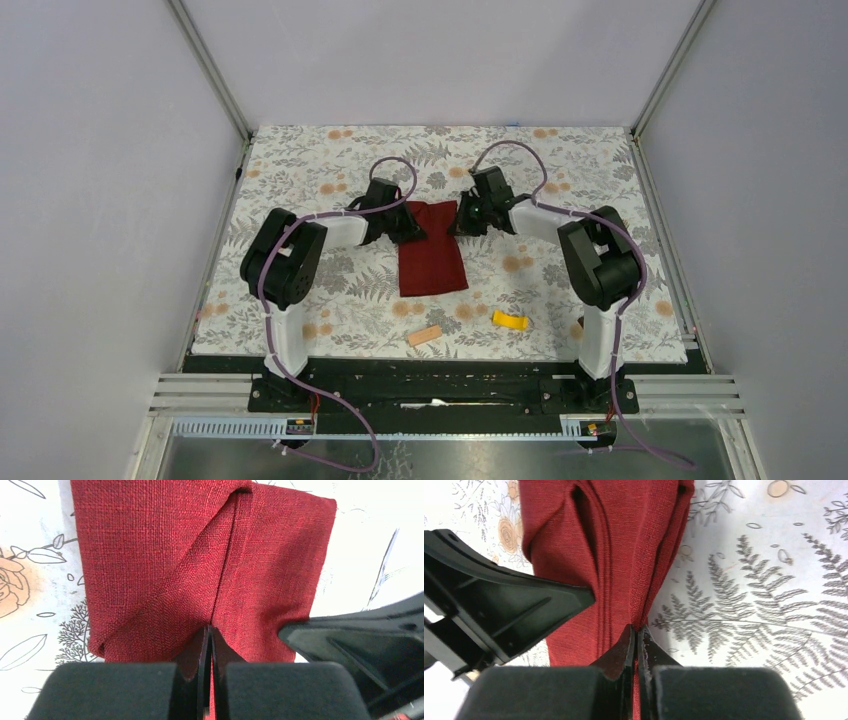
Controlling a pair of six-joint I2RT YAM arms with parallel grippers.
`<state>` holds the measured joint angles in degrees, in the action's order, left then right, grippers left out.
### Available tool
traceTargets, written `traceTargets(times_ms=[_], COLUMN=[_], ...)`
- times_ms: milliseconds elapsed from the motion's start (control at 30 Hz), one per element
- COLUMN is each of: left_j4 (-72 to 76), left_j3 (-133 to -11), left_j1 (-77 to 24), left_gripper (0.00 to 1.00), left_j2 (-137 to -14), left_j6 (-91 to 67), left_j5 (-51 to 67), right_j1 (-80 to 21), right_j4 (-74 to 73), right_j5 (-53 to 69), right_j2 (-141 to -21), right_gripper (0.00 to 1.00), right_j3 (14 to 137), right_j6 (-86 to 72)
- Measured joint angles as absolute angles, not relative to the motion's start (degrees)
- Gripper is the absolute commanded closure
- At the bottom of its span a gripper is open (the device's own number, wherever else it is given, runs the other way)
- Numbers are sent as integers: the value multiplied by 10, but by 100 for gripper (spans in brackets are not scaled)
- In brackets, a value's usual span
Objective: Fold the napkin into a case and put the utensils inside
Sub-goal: Pick up the 2/3-rectangle-folded napkin at the center of the board.
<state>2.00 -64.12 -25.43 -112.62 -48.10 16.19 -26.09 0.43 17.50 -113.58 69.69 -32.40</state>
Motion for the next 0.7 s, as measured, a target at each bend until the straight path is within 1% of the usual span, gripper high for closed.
traceTargets(times_ms=[233,333,500,700], left_j4=[55,61,63,69], left_j3=[-625,-623,-621,-595], left_j1=[-253,-252,-247,-234], left_gripper=[97,97,89,78], left_j2=[-1126,-1126,-1126,-1104], left_j6=[-492,-494,-496,-500], left_j5=[168,170,183,215], right_j1=[-334,-355,-373,-375], right_j4=[-71,-87,-97,-98], right_j5=[68,45,24,11], right_j2=[-1123,-1124,-1128,-1133], right_gripper=[100,100,100,100], right_j3=[764,783,805,805], right_j6=[-331,-342,-371,-403])
